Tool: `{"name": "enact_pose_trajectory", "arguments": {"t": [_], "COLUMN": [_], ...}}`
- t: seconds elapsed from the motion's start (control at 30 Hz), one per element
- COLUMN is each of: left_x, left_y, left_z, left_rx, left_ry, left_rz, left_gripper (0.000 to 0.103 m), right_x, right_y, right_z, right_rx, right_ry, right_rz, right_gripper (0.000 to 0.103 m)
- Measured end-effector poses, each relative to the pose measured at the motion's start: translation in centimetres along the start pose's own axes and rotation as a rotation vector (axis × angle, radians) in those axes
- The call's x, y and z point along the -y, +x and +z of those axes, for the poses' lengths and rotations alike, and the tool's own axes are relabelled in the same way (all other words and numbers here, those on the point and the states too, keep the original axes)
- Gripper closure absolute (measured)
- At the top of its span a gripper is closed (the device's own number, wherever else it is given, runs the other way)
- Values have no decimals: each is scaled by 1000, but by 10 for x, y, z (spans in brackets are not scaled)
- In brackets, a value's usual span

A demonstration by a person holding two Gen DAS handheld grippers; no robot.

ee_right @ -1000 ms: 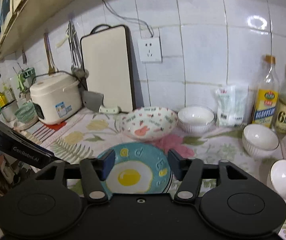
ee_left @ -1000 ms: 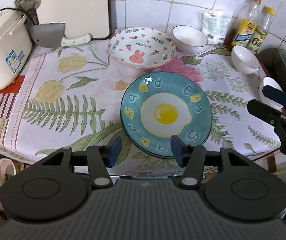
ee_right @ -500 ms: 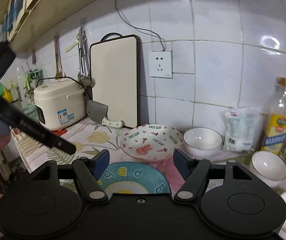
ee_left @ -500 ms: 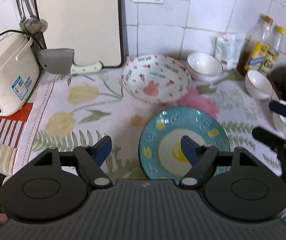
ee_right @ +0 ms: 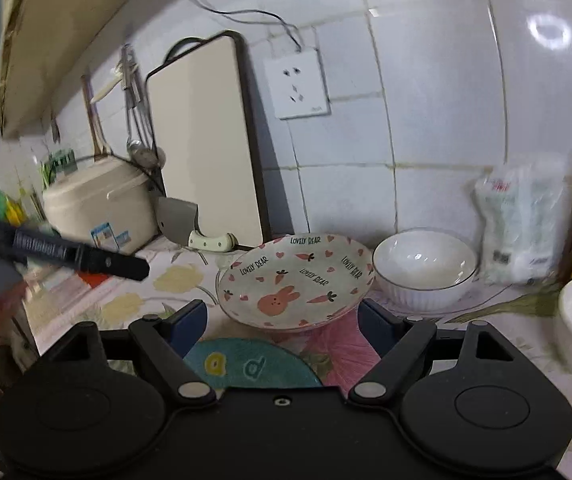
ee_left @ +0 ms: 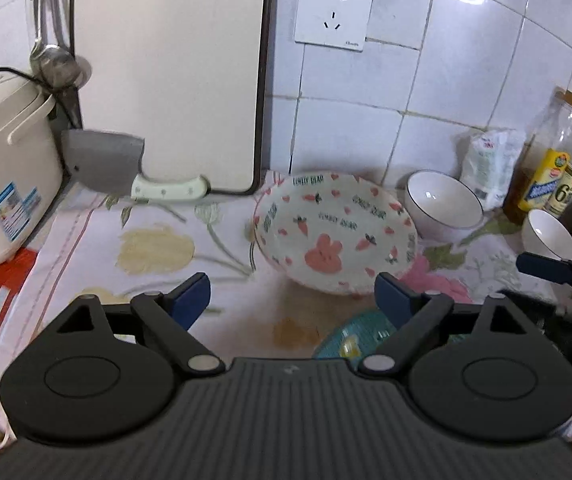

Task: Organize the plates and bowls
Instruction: 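Grasp the rim of the pink bunny 'LOVELY BEAR' plate with both grippers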

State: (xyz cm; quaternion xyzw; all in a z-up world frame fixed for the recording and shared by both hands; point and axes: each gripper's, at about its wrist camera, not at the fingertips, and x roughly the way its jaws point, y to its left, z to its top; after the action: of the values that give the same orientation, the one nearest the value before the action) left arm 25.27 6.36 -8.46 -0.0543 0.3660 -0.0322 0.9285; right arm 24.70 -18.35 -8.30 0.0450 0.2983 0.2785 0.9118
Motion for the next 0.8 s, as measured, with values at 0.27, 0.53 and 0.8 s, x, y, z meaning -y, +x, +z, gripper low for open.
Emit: {"name": "enact_pose_trajectory", "arguments": {"t": [0.27,0.53,0.8], "left_x": [-4,-13,-24], "left_y": [50,109,142], "left_z": [-4,-3,5], "left_rx": [55,-58,-129], "left_ry": [-9,-23,-72], "left_rz": [-29,-43,-73], "left_gripper": [8,8,31], "right_x": [58,65,71], "right_y": [67,118,142], "right_z": [0,-2,-2], "right_rx": [-99,-212,-261], "right_ry": [300,366,361], "right_rz": [64,75,10], "right_gripper": [17,17,41]}}
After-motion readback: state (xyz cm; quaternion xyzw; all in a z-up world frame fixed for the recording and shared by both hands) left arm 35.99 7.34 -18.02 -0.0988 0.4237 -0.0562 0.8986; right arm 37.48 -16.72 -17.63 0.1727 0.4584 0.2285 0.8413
